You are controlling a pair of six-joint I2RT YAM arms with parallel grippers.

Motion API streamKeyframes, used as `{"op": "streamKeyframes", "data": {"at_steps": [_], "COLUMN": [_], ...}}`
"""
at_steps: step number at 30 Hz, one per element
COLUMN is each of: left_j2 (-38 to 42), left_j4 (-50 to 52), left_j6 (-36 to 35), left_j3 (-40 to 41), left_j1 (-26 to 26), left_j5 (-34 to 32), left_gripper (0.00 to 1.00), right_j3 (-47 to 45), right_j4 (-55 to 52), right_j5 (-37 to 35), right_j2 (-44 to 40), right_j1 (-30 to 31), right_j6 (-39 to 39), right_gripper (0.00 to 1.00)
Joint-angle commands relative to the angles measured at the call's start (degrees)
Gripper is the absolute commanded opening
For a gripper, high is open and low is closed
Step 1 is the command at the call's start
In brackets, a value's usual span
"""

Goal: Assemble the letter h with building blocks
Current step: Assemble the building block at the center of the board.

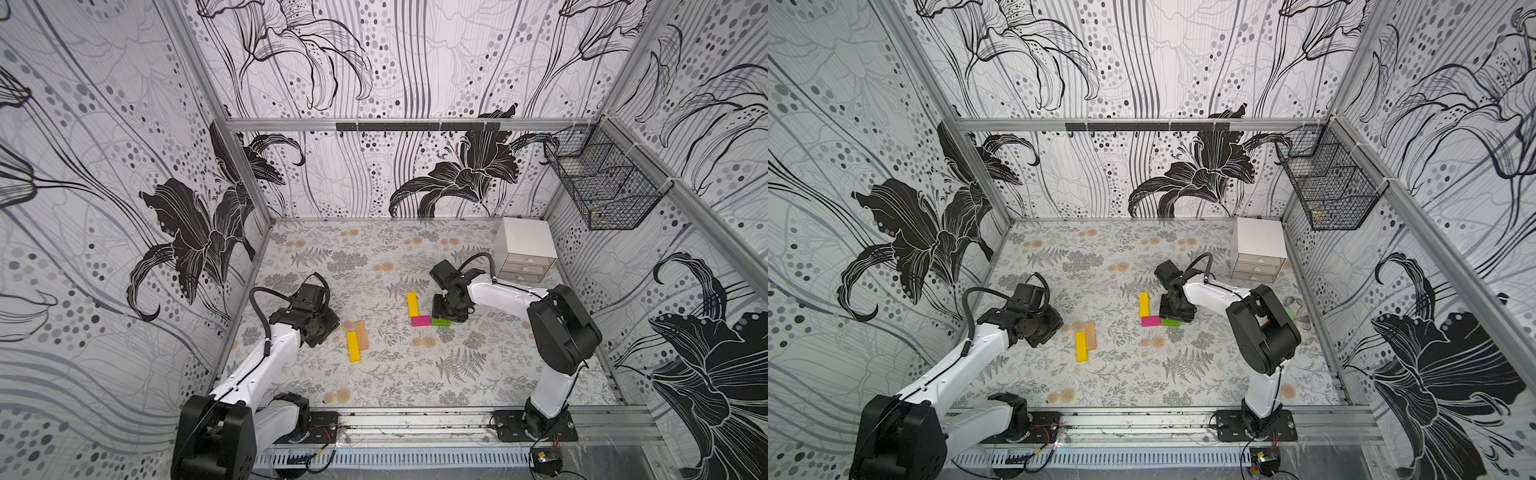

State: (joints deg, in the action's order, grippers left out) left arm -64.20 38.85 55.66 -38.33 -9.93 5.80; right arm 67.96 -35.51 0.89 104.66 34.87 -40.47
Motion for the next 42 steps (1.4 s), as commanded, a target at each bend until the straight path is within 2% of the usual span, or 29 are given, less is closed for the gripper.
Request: {"op": "streamKeyframes", "data": {"at_steps": [1, 23, 42], "left_j2": [0.9, 0.6, 0.1], "left_j4": [0.3, 0.4, 0.9], "left_j6": [-1.0, -1.0, -1.0], "left_j3": [-0.4, -0.7, -2.3], "left_j1": [-0.2, -0.2, -0.2], "left_j5": [-1.1, -1.3, -1.0], "left_gripper": [0.36, 0.36, 0.36], "right_j3": [1.0, 2.7, 5.6], "right_j4": [-1.7, -2.7, -6.6], "right_j5": [-0.4, -0.7, -3.3], "right_j2": [1.2, 2.3, -1.2], "right_j1": [0.4, 1.1, 1.1], "right_j6": [0.8, 1.4, 3.1], "right_gripper": [0.55, 0.55, 0.60]}}
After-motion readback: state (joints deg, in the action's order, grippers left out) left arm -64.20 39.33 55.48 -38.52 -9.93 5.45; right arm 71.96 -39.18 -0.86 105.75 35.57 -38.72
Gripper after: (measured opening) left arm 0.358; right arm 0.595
